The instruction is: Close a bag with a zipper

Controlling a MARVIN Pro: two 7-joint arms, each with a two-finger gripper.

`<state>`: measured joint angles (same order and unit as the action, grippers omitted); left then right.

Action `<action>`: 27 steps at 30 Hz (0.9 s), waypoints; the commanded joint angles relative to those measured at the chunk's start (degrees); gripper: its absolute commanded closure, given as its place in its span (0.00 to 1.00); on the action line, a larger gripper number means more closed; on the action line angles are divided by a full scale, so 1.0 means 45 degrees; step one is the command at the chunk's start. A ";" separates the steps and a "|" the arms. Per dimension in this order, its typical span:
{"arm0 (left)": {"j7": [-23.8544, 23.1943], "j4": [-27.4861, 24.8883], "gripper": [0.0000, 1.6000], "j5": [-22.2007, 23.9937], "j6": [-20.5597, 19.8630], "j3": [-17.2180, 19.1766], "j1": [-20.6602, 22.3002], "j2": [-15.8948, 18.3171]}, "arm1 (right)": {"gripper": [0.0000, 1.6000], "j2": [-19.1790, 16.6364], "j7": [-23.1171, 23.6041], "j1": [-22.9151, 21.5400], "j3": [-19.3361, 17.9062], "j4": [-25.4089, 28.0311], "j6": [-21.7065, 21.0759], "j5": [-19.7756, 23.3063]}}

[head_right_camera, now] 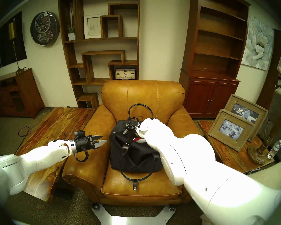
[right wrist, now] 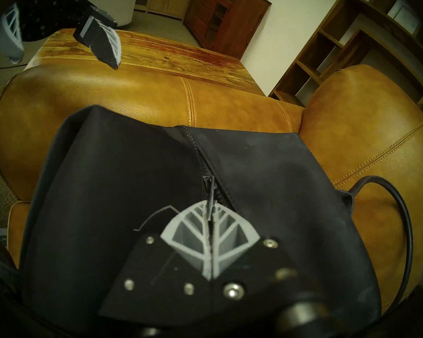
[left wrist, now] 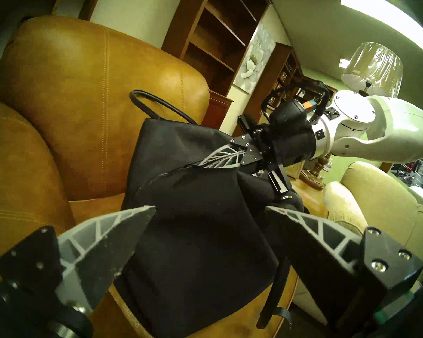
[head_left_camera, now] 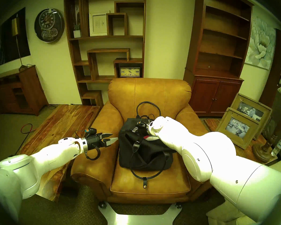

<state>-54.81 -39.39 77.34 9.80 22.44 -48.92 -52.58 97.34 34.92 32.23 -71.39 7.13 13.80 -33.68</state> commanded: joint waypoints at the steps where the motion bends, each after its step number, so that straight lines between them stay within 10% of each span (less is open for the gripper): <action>1: 0.0557 0.0488 0.00 -0.0158 0.0223 0.0038 0.0418 -0.0870 | 1.00 -0.0129 0.0066 -0.0225 -0.0031 0.0065 0.0069 0.0011; 24: 0.1609 0.3058 0.00 -0.1199 0.0647 -0.0135 0.0940 -0.3259 | 1.00 -0.0196 0.0166 -0.0303 -0.0092 0.0061 0.0047 -0.0080; 25: 0.1600 0.3210 0.44 -0.1232 0.0664 -0.0122 0.0969 -0.3338 | 1.00 -0.0200 0.0167 -0.0304 -0.0092 0.0062 0.0047 -0.0081; 27: 0.1608 0.3463 0.44 -0.1282 0.0681 -0.0107 0.1017 -0.3454 | 1.00 -0.0211 0.0170 -0.0300 -0.0097 0.0060 0.0050 -0.0079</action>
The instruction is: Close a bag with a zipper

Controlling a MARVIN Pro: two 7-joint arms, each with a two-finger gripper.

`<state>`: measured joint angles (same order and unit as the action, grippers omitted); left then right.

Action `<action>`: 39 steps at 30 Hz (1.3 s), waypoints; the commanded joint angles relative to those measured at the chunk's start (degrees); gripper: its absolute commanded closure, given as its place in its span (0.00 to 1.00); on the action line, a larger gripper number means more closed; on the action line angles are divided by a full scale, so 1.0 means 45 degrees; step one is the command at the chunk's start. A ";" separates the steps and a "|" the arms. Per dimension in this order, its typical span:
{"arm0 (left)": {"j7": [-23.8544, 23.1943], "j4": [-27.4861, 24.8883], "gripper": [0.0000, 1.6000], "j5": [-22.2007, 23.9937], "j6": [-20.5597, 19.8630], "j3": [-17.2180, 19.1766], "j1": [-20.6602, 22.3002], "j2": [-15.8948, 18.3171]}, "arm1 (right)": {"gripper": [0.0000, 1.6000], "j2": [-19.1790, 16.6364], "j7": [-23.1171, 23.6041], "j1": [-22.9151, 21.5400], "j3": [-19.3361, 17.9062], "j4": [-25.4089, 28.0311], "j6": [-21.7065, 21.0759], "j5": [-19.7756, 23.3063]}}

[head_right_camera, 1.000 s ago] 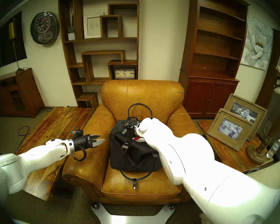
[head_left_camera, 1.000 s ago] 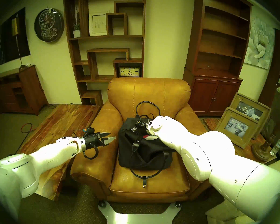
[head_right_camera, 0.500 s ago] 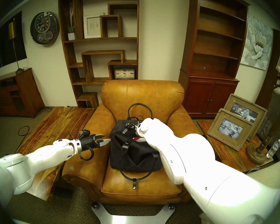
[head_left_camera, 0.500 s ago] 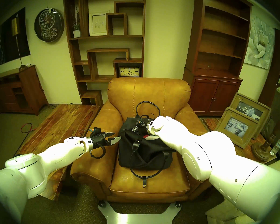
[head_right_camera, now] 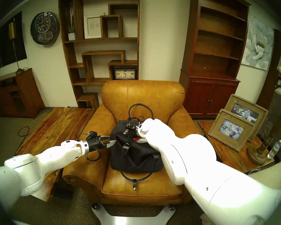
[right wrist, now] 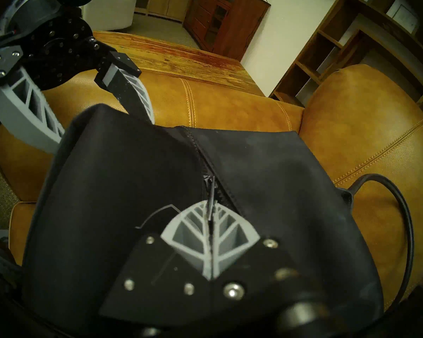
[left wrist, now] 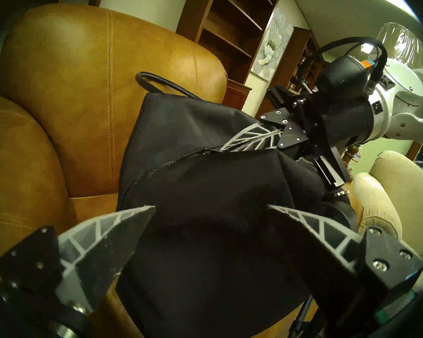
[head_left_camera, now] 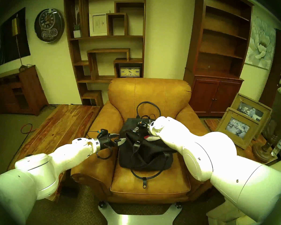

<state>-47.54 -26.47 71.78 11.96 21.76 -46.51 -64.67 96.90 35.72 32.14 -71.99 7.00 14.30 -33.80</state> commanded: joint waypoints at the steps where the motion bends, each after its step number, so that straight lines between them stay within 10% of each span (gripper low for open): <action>1: -0.0022 0.0717 0.56 -0.0066 0.0215 0.0052 0.0503 -0.0825 | 1.00 -0.0117 -0.0008 -0.0277 0.0036 0.0089 -0.0056 -0.0055; 14: -0.0697 0.1696 0.87 -0.0219 0.0471 0.0214 0.0646 -0.1104 | 1.00 -0.0219 0.0009 -0.0234 0.0018 0.0080 0.0008 -0.0115; 15: -0.0748 0.1750 0.60 -0.0218 0.0484 0.0223 0.0655 -0.1124 | 1.00 -0.0223 0.0011 -0.0234 0.0016 0.0080 0.0011 -0.0119; 17: -0.1044 0.1733 0.60 -0.0177 0.0590 0.0290 0.0639 -0.1068 | 1.00 -0.0232 0.0010 -0.0228 0.0001 0.0075 0.0014 -0.0112; 18: -0.1138 0.1722 0.12 -0.0167 0.0609 0.0306 0.0638 -0.1040 | 1.00 -0.0237 0.0008 -0.0224 0.0000 0.0074 0.0020 -0.0114; 39: -0.2646 0.1471 0.00 0.0076 0.1625 0.0877 0.0739 -0.0547 | 1.00 -0.0290 0.0038 -0.0199 -0.0062 0.0058 0.0075 -0.0096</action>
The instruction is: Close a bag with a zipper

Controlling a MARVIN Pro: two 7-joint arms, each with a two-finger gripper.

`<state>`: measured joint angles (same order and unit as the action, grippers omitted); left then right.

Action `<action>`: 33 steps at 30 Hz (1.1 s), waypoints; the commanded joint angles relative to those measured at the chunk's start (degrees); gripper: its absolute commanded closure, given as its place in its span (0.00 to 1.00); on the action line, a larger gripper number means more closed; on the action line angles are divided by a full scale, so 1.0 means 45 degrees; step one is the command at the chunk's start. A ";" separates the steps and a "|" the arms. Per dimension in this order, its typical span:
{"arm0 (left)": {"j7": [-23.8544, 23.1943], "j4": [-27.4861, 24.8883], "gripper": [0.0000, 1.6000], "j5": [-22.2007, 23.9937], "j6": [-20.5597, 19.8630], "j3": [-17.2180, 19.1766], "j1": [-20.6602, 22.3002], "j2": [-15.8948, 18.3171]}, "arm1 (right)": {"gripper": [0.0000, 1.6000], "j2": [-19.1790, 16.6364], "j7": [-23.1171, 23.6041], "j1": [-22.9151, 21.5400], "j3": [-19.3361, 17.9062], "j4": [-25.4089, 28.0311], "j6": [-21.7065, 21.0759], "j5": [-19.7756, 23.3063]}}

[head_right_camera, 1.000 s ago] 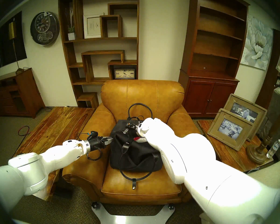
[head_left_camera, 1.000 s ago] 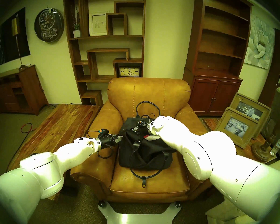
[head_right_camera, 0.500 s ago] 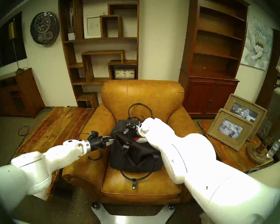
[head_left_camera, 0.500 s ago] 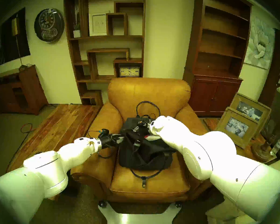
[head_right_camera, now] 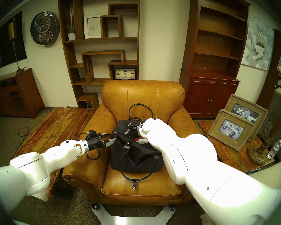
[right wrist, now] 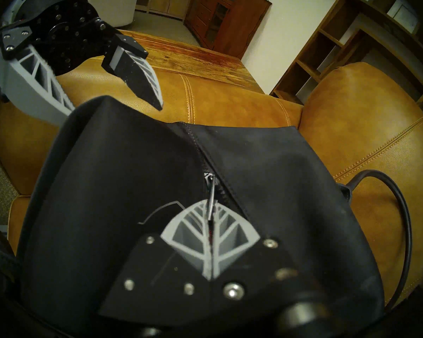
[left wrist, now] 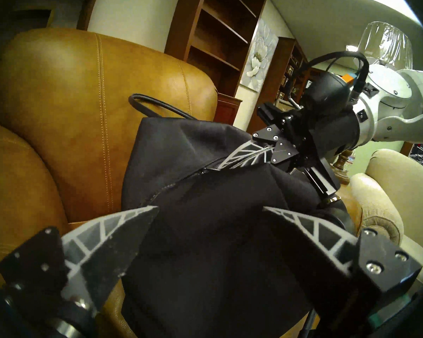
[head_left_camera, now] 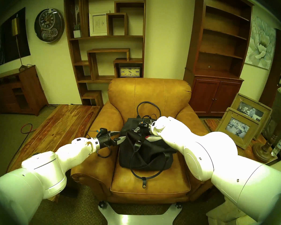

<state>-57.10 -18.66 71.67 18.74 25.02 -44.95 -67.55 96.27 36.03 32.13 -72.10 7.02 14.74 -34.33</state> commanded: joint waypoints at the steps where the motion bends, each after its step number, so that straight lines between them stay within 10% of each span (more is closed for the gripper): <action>1: -0.0554 -0.0272 0.00 0.0105 0.0126 0.0162 0.0383 0.0092 | 1.00 -0.0151 -0.0032 -0.0198 -0.0038 0.0053 -0.0025 0.0020; 26: 0.0662 0.0721 0.06 -0.0720 0.0181 -0.0593 0.0556 -0.1326 | 1.00 -0.0090 -0.0035 -0.0216 -0.0044 0.0070 -0.0089 -0.0025; 27: 0.0657 0.0768 0.26 -0.0726 0.0198 -0.0600 0.0558 -0.1338 | 1.00 -0.0092 -0.0030 -0.0215 -0.0046 0.0071 -0.0086 -0.0027; 29: 0.0734 0.0890 0.26 -0.0737 0.0273 -0.0607 0.0555 -0.1374 | 1.00 -0.0096 -0.0026 -0.0212 -0.0055 0.0069 -0.0088 -0.0029; 30: 0.0727 0.0956 0.58 -0.0744 0.0291 -0.0615 0.0561 -0.1395 | 1.00 -0.0098 -0.0024 -0.0210 -0.0058 0.0069 -0.0089 -0.0033; 33: 0.0748 0.1108 0.73 -0.0737 0.0391 -0.0588 0.0562 -0.1455 | 1.00 -0.0104 -0.0018 -0.0202 -0.0072 0.0072 -0.0090 -0.0036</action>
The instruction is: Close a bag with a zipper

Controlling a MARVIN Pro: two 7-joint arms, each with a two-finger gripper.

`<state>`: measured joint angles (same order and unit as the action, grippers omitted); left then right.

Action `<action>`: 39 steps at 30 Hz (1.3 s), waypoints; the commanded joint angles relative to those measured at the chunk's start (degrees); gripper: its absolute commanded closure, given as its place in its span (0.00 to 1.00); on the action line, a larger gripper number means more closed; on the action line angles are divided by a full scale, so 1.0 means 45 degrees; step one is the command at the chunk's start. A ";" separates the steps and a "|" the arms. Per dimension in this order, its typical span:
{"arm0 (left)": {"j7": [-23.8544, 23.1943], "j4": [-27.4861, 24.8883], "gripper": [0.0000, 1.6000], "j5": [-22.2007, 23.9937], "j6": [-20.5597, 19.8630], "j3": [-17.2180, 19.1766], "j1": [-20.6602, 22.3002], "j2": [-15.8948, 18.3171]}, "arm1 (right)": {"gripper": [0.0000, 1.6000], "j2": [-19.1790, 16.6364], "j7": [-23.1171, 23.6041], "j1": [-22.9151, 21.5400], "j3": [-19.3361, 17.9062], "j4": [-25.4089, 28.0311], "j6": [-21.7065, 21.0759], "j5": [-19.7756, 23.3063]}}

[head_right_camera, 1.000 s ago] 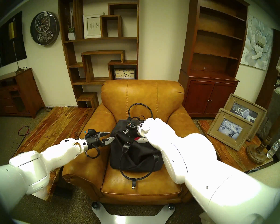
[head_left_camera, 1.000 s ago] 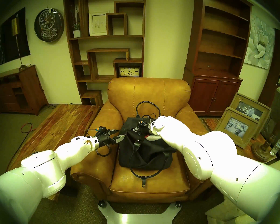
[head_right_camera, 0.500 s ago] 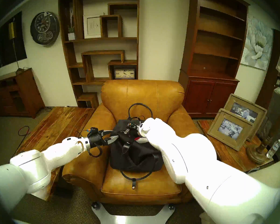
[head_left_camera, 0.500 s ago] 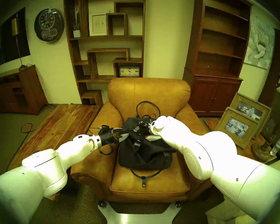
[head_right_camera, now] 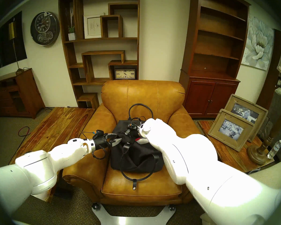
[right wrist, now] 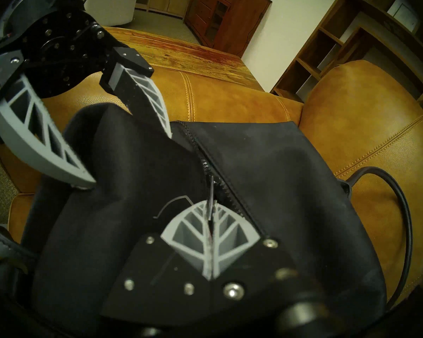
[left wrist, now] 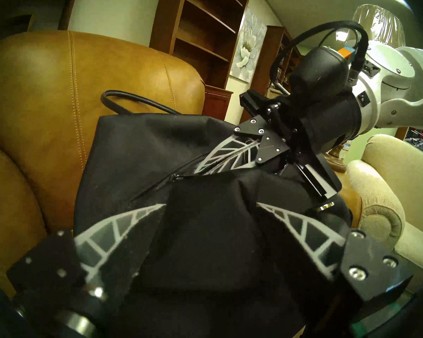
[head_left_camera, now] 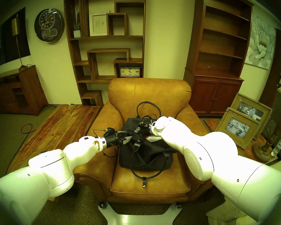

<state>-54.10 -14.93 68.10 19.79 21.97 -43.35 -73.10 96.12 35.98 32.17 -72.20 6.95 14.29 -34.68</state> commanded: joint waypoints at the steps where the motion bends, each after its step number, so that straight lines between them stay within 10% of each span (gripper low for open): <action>1: 0.0077 0.0304 0.73 0.0075 0.0234 0.0120 0.0201 -0.0233 | 1.00 -0.0072 -0.0012 -0.0207 -0.0048 0.0088 0.0008 0.0035; 24: -0.0709 0.0821 1.00 0.0247 0.0885 0.0658 0.0248 0.0057 | 1.00 -0.0554 -0.1112 -0.0230 0.0930 0.0384 0.0139 -0.1281; 39: -0.1133 0.1167 0.98 0.0173 0.1137 0.0832 0.0110 0.0467 | 1.00 -0.1174 0.1264 -0.0842 -0.2441 0.0177 0.0909 0.2232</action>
<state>-59.01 -10.62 68.33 24.02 24.93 -43.60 -73.82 94.22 38.19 32.01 -77.34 7.35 18.08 -30.50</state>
